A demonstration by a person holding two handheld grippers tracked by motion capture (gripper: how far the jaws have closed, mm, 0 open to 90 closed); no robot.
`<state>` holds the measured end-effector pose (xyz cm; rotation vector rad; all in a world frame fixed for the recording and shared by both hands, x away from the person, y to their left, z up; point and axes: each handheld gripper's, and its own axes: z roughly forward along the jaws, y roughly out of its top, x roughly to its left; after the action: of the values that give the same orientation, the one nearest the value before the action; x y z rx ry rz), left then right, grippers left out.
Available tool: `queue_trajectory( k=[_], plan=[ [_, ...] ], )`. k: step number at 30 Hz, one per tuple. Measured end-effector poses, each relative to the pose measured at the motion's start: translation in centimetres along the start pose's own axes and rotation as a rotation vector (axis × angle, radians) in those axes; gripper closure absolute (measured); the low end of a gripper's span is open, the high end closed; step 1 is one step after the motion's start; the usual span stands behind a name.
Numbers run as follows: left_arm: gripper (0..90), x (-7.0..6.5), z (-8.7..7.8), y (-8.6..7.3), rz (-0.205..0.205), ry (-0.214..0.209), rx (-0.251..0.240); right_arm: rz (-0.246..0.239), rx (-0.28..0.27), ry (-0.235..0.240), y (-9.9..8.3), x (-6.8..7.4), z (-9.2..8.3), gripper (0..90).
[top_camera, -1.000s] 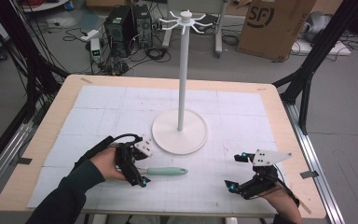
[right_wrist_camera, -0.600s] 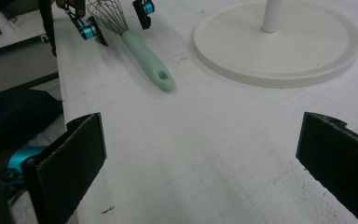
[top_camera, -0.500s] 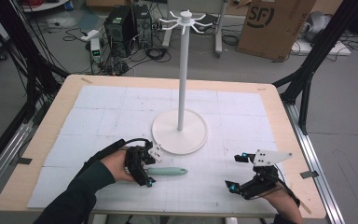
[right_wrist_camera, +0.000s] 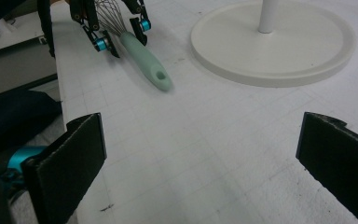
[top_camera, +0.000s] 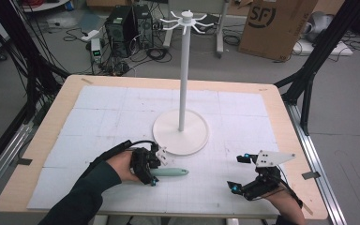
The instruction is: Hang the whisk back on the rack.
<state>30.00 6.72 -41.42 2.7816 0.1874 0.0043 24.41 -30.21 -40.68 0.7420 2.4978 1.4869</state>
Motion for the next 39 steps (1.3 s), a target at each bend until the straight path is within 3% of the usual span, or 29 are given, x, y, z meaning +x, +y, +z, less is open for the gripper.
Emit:
queue_trajectory(
  k=[18, 26, 39],
  plan=[
    [68.7, -0.2, 0.1, 0.1, 0.021, 0.016, 0.028, -0.003, 0.002, 0.004, -0.1, 0.0, -0.1, 0.6],
    [69.3, -0.2, 0.0, 0.1, -0.011, 0.026, 0.039, 0.005, 0.006, 0.002, -0.2, -0.1, 0.0, 0.6],
    [69.3, 0.5, -2.8, -0.6, -0.074, -0.020, -0.120, 0.007, -0.012, 0.003, -0.3, -0.2, -0.3, 0.6]
  ],
)
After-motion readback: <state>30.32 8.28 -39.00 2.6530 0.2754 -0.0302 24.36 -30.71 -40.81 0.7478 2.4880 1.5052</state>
